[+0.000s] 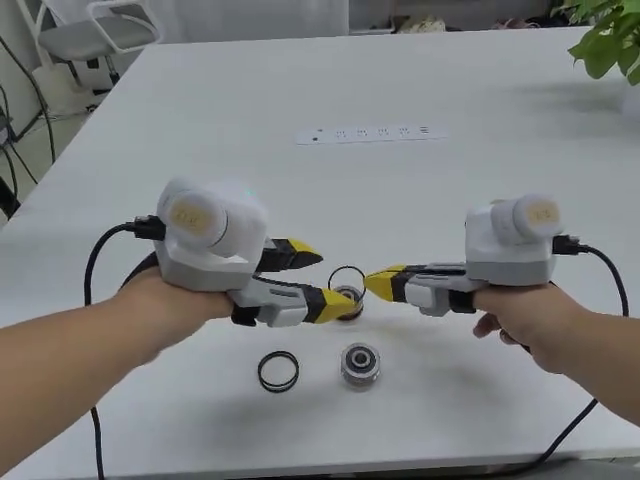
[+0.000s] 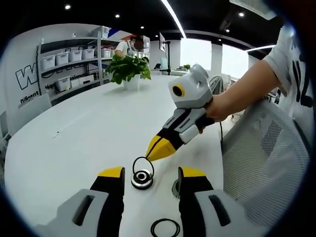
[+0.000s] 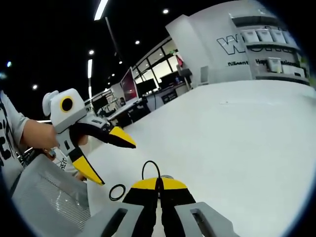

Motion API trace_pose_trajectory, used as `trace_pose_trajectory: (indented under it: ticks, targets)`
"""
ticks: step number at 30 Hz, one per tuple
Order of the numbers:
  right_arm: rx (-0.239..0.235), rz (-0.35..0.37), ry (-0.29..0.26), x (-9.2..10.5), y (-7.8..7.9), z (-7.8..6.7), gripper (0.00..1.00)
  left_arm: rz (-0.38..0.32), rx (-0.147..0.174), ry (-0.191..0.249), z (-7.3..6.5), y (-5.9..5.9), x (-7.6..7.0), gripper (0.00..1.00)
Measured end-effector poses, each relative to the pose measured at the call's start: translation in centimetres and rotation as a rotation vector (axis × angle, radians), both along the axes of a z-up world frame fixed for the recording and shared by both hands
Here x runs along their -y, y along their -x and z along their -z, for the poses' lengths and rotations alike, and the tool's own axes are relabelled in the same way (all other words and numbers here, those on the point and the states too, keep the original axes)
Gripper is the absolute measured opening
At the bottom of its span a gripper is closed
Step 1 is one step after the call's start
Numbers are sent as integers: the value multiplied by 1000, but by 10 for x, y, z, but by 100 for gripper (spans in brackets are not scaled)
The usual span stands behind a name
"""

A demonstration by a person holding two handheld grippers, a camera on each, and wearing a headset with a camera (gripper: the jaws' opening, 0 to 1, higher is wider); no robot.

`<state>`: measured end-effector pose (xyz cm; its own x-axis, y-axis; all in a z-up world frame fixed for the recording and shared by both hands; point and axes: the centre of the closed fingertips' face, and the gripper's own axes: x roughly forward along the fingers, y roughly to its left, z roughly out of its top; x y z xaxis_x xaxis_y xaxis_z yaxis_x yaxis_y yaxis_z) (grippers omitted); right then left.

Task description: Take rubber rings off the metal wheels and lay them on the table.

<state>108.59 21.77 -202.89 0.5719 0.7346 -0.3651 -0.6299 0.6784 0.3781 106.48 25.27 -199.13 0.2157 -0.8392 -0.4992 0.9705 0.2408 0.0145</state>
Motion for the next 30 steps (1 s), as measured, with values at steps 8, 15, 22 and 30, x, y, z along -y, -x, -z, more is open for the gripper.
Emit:
trace_pose_trajectory:
  ticks: [8,15,22,30]
  targets:
    - [5,-6,-10,-3,5,-6,0,-26,-8,27,-14,6,-20,49]
    - [10,-14,-9,-8,10,-11,0,-27,13,36,-24,16,-37,58]
    - [0,-34,-12,-16,14,-10,0,-54,15,46,-30,25,-55,64]
    - [-12,-61,-16,-28,20,-10,0,-76,43,47,-35,32,-73,71]
